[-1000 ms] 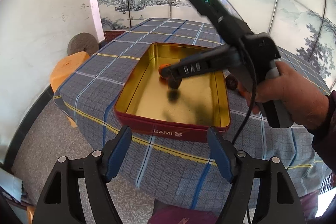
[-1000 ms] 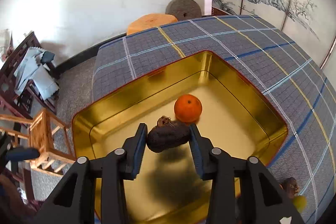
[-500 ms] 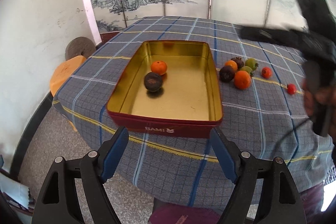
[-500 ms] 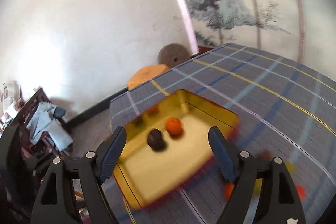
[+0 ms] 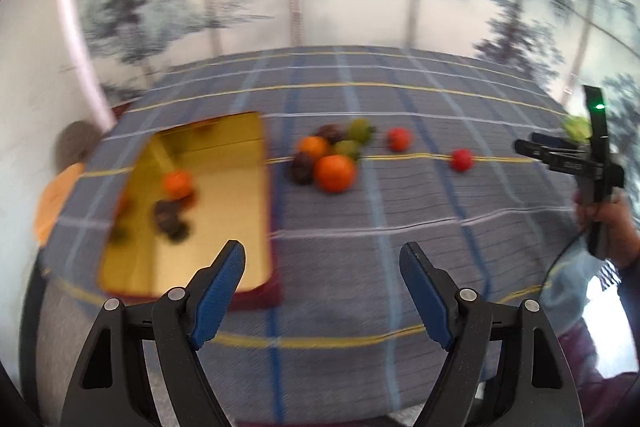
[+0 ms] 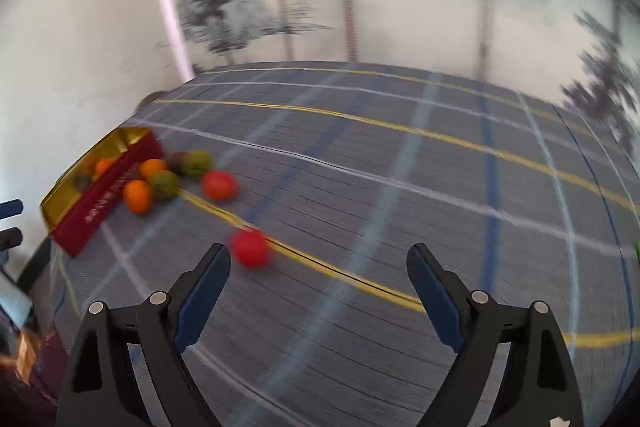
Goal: Organize fruits
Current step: 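Reach the left gripper to another mandarin orange and grasp it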
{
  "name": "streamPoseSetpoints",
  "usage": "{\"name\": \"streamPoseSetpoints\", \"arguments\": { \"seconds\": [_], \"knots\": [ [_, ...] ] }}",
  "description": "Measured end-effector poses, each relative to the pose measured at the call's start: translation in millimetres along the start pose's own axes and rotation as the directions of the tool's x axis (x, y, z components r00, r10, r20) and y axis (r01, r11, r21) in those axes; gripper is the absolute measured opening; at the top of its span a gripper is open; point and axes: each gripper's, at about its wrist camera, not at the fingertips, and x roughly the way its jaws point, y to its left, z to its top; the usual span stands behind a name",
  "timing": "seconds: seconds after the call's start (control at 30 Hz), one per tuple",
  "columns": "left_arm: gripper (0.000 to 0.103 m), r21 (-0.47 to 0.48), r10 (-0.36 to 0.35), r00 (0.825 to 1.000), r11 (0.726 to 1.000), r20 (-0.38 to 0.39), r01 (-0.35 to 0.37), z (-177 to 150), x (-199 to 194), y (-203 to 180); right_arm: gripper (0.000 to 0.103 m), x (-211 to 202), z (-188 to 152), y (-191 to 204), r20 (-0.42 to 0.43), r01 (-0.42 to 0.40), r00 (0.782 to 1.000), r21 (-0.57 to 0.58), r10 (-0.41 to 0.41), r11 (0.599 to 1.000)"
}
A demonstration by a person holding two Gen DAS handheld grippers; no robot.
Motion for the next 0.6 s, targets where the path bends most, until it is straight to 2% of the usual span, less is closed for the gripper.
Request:
{"name": "streamPoseSetpoints", "arguments": {
  "seconds": [0.1,0.23,0.3,0.37,0.5,0.6],
  "knots": [
    [0.080,-0.009,-0.029,0.999,1.000,-0.029,0.028,20,24,-7,0.088,-1,-10,-27,0.010,-0.012,1.000,0.080,0.011,0.997],
    [0.078,-0.127,-0.063,0.996,0.990,-0.071,0.054,42,60,-1,0.088,-3,-18,-36,0.028,-0.043,0.999,0.106,0.040,0.993],
    [0.067,-0.177,-0.079,0.993,0.982,-0.093,0.061,50,79,2,0.088,-6,-19,-32,0.039,-0.057,0.998,0.089,0.054,0.994],
    [0.058,-0.191,-0.071,0.991,0.980,-0.117,0.048,54,96,0,0.088,-5,-20,-31,0.035,-0.068,0.997,0.085,0.065,0.994],
    [0.057,-0.212,-0.009,0.986,0.977,-0.165,-0.027,57,127,1,0.088,-8,-22,-27,0.052,-0.102,0.994,0.062,0.099,0.993],
    [0.057,-0.261,0.001,0.984,0.964,-0.176,-0.047,55,141,8,0.088,-11,-24,-28,0.065,-0.126,0.990,0.059,0.123,0.990]
  ]
}}
